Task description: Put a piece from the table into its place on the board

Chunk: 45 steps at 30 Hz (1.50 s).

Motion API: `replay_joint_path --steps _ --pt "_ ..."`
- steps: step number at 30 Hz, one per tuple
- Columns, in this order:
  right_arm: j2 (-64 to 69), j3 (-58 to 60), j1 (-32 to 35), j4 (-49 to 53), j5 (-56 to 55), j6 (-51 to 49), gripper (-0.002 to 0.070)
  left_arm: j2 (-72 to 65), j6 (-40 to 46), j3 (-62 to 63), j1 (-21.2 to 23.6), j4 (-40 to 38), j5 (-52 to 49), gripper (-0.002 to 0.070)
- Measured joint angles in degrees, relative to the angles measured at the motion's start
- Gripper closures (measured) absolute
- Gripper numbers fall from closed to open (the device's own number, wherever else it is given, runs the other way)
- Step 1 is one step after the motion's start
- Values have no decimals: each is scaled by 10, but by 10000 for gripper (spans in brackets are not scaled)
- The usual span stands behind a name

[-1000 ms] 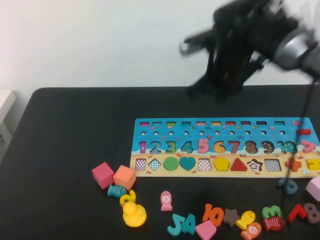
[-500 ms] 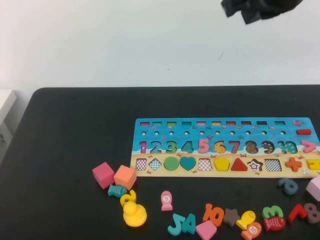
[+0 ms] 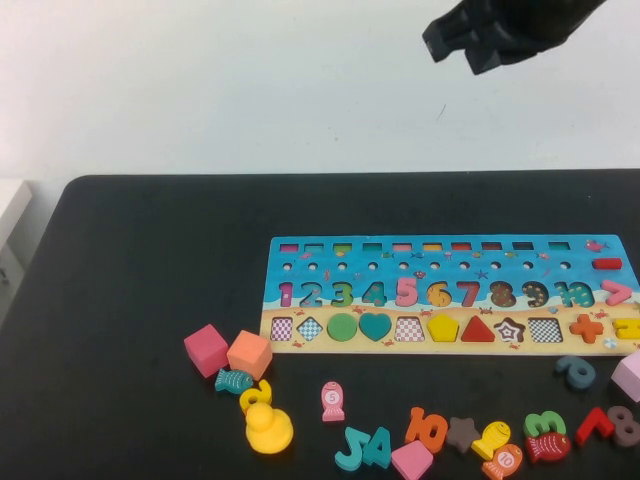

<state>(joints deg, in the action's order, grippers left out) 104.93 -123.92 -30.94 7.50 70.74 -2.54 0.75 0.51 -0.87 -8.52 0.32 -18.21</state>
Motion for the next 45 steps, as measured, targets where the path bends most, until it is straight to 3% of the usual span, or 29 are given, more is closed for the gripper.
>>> replay_joint_path --steps 9,22,30,40,45 --pt "-99 1 -9 -14 0 0 657 0 0 0 0 0 0 677" --pt "-358 49 -9 -14 0 0 657 0 0 0 0 0 0 676" --pt "-569 257 43 -14 0 0 658 0 0 0 0 0 0 676" --pt "-757 575 206 2 -3 1 657 0 1 0 0 0 0 676" --pt "-875 756 278 7 -129 1 657 0 1 0 0 0 0 677"
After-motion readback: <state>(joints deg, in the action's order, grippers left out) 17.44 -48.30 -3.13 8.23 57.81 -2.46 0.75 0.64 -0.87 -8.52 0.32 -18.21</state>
